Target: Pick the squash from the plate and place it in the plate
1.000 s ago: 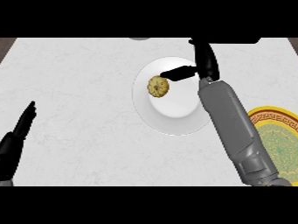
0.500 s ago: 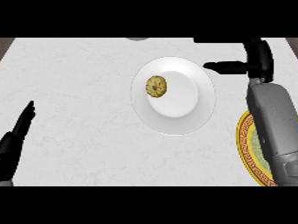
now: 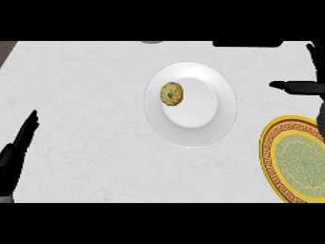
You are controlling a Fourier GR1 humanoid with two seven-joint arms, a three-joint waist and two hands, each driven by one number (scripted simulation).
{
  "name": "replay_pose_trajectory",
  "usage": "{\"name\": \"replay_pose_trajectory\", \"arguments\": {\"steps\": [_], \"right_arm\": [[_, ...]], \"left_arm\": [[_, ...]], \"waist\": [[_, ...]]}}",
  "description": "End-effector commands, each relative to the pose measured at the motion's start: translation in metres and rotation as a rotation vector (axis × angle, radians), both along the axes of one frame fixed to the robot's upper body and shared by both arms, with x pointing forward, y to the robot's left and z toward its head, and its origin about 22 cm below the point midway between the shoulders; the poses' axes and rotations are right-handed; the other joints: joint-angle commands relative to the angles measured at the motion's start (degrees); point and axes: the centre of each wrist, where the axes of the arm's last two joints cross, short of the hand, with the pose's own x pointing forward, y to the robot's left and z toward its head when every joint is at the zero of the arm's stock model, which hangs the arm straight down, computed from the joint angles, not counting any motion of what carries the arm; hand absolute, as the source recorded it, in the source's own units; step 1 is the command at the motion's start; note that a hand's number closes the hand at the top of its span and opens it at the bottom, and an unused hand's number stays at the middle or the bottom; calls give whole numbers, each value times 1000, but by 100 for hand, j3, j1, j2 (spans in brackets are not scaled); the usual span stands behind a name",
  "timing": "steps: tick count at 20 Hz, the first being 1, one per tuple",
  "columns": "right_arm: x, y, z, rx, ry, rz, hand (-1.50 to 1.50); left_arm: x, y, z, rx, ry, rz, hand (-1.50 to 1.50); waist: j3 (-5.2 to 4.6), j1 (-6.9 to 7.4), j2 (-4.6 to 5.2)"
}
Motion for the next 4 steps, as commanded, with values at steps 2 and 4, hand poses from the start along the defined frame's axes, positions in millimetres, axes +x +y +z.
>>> {"name": "replay_pose_trajectory", "arguments": {"steps": [2,4], "right_arm": [[-4,-38,3,2,4,14,-150],[-21,-58,-8,-5,-9,-12,-150]], "left_arm": [[-3,-6,-7,6,-32,0,0],[4,0,-6,-13,-3,4,0]], "waist": [[1,57,13],[0,21,8]]}}
